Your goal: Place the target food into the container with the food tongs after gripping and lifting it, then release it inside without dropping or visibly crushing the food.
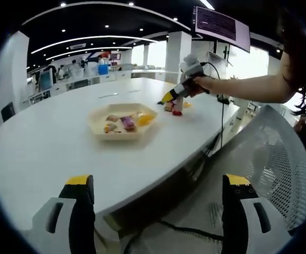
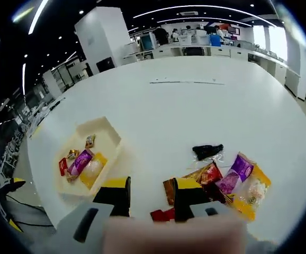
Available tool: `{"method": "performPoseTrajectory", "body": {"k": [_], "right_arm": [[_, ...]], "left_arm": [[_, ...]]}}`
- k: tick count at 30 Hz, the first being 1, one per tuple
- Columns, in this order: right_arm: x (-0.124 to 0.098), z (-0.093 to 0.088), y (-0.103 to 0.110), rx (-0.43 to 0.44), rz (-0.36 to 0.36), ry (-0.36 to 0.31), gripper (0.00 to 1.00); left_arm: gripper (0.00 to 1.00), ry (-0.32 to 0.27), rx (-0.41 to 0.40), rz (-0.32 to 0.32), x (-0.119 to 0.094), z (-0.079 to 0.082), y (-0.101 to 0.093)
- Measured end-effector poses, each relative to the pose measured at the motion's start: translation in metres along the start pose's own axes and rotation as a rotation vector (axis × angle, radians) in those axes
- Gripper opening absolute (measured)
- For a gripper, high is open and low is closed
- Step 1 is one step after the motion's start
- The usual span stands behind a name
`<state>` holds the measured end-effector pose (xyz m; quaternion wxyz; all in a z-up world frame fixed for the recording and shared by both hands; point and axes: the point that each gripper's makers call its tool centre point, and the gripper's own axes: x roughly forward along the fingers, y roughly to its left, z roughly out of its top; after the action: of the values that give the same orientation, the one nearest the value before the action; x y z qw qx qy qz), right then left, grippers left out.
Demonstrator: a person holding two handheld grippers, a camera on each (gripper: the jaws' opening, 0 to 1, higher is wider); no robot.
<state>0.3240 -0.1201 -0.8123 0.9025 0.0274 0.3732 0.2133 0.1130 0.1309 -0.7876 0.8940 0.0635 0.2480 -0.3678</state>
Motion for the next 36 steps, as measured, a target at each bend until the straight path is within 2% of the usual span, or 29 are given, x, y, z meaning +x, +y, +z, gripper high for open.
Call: {"method": "performPoseTrajectory", "body": {"k": [10,19,21,23,29,34,36], "right_arm": [[-0.014,-0.006,-0.019,0.035,-0.035,-0.009,0.31],[-0.032,-0.006,-0.047,0.051,-0.110,-0.034,0.31],[-0.031,-0.008,-0.050,0.048,-0.120,-0.020,0.31],[-0.029,-0.008,-0.057,-0.011,-0.161,-0.015,0.31],[-0.017,-0.005,-0.054,0.034,-0.159,-0.023,0.31],[-0.011,0.002,-0.063,0.103,-0.201,-0.054,0.31],[-0.010,0.003,-0.066,0.094,-0.221,-0.053,0.31]], "left_arm": [[0.98,0.001,0.003,0.000,0.000,0.000,0.000],[0.99,-0.005,0.009,0.010,0.000,0.001,0.001],[0.99,-0.005,0.008,0.009,0.000,0.001,0.001],[0.99,-0.002,0.009,0.009,0.000,0.001,0.001],[0.99,0.004,0.006,0.009,0.000,0.000,0.002],[0.98,0.016,0.007,0.010,0.000,-0.002,0.002],[0.98,0.017,0.005,0.009,0.000,-0.002,0.002]]}}
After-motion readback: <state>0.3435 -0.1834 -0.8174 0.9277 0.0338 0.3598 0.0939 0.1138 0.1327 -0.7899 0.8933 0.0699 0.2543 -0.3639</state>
